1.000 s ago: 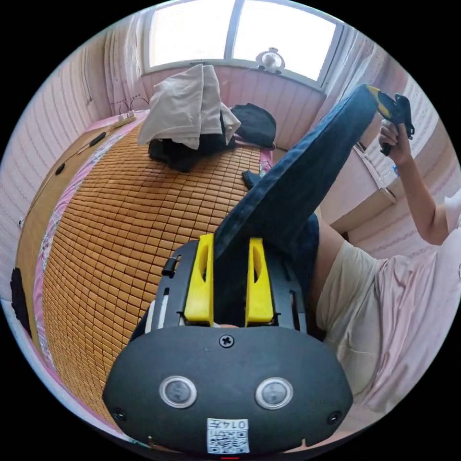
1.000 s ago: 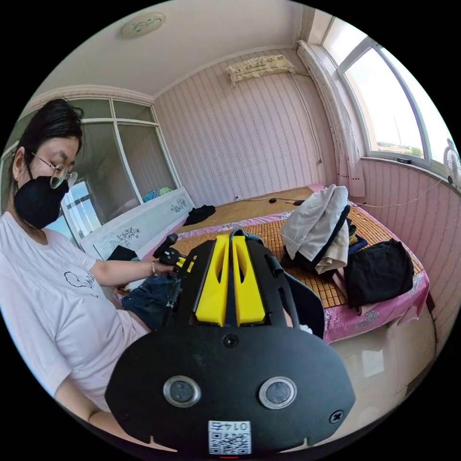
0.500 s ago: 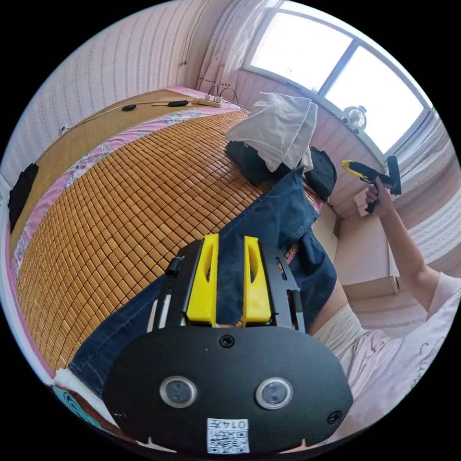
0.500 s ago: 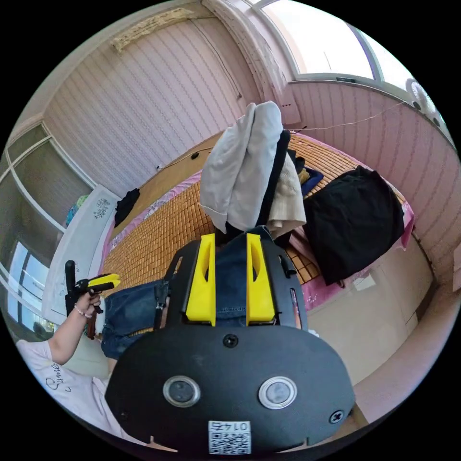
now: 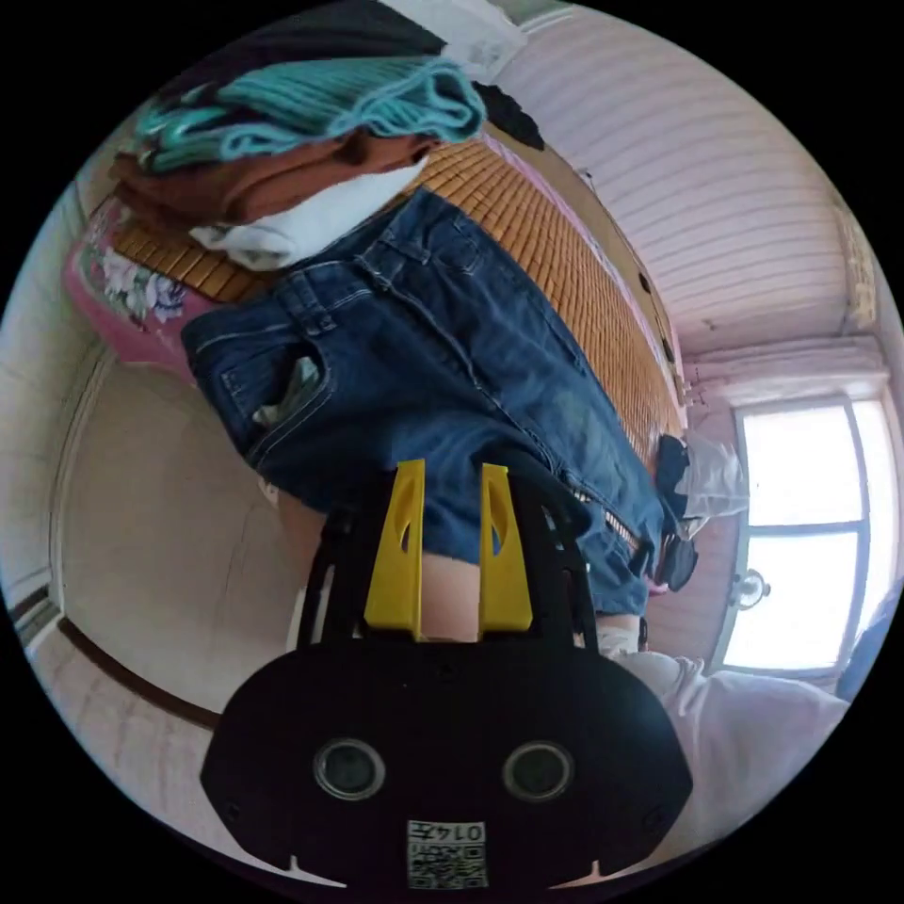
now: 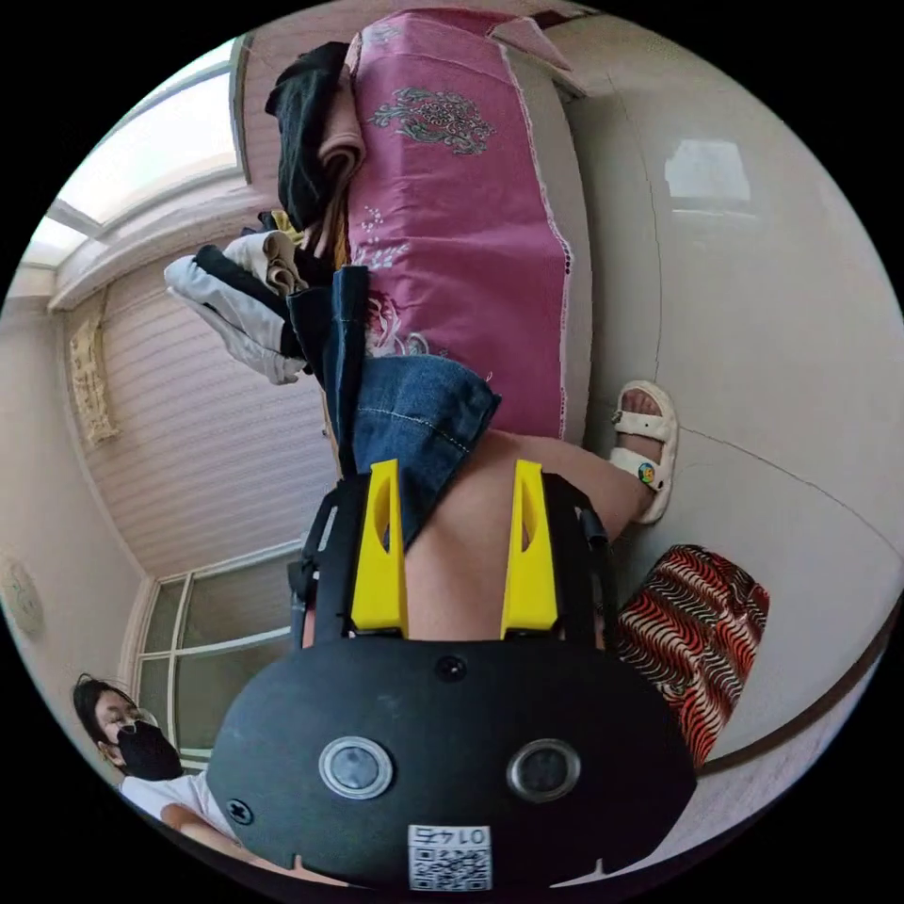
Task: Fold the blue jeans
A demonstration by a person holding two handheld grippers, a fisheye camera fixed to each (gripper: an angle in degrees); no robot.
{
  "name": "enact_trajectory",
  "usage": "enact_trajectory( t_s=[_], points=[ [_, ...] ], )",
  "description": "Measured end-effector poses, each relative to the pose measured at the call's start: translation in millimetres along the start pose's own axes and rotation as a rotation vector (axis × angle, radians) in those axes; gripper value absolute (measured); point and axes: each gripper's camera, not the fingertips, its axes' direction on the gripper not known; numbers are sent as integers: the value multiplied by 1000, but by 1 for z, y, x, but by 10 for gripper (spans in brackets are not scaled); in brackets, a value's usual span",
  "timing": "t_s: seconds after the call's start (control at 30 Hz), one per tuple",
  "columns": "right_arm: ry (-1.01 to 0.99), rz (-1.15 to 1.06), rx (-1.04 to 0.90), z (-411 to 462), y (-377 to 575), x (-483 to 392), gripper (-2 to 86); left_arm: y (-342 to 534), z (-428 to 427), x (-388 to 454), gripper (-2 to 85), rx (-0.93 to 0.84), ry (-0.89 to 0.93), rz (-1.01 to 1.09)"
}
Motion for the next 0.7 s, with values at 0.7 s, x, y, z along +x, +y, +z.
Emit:
enact_trajectory(
  t_s=[0.7],
  points=[
    [199,-178,5,-70,49,-35,7,-28,-159,-104,155,165,217,-259]
  ],
)
